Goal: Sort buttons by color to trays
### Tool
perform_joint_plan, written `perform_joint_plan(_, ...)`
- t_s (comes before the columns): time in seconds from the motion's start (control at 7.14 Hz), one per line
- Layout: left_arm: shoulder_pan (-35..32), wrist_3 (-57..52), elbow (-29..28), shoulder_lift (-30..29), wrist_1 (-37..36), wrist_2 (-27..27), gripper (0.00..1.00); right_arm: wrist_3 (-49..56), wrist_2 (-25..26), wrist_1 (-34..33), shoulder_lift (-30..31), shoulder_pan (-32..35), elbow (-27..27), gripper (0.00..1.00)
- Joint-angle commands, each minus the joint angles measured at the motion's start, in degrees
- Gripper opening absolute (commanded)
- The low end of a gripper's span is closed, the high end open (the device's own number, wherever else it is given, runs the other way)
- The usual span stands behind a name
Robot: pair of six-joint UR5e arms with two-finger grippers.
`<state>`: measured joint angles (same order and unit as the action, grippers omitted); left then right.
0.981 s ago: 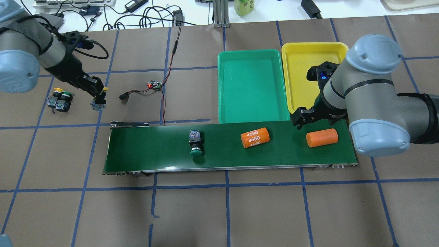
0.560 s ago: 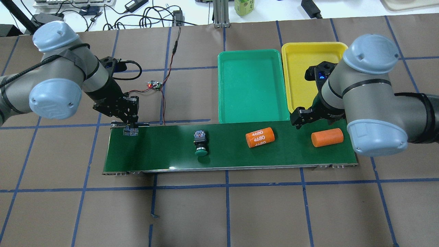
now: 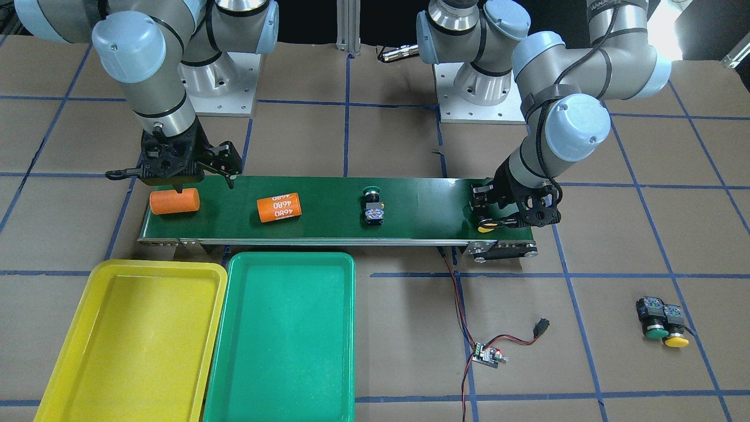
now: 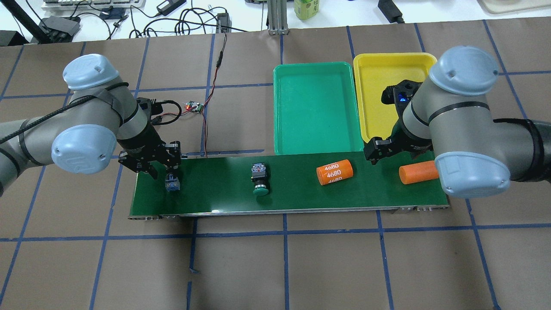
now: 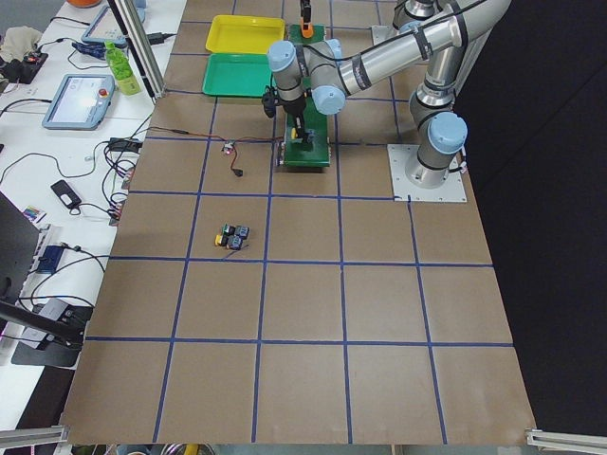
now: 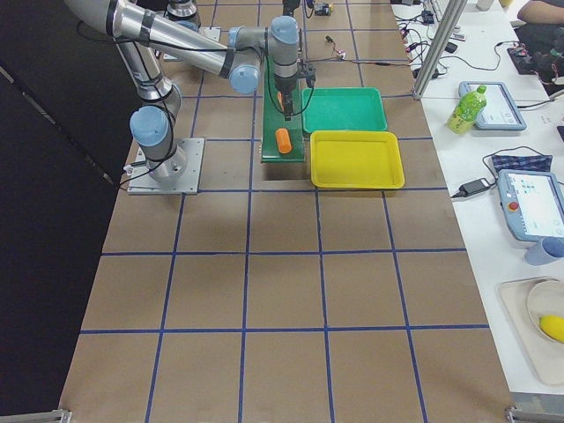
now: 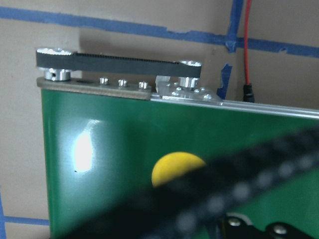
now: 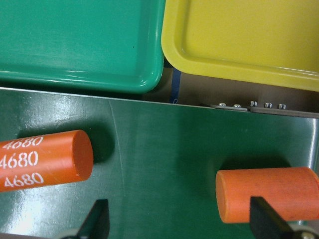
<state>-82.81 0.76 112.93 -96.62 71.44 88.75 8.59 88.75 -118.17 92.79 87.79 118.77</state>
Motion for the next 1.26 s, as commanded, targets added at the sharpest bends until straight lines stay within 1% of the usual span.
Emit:
perform_joint_plan(0.0, 2.11, -1.62, -2.08, 0.2, -0.07, 0.2, 1.0, 0.11, 0.37, -0.04, -0.06, 0.01, -0.03, 1.0)
perform_joint_plan(0.14, 5.34, -5.38, -6.62, -1.1, 0.8, 1.33, 1.0, 0.11, 0.29, -0.04, -0.06, 0.01, -0.03, 1.0)
perform_joint_plan(0.42, 13.85, -19.85, -12.36, -6.01, 0.02, 2.65, 1.0, 0.19, -0.07, -0.04, -0.06, 0.01, 0.06, 1.0)
perform_joint_plan(0.56, 18.6, -28.88, -15.78, -9.61, -0.16, 2.75, 1.0, 0.2, -0.15, -0.04, 0.2, 0.1, -0.29, 1.0)
perform_joint_plan(0.84, 22.15, -38.24, -23.68, -18.56, -5.41, 3.79, 1.0, 0.72, -0.24, -0.04, -0.32, 0.01, -0.12, 1.0)
perform_joint_plan(0.98, 24.6, -41.16, -24.94, -22.35, -6.39, 3.71, 1.0, 1.16, -0.07, -0.13, -0.41, 0.01, -0.29, 1.0)
perform_joint_plan(1.12, 24.97, -43.36, -24.69, -25.43, -12.58, 3.63, 1.0, 0.99, 0.54, 0.48, -0.41, -0.07, -0.64, 1.0)
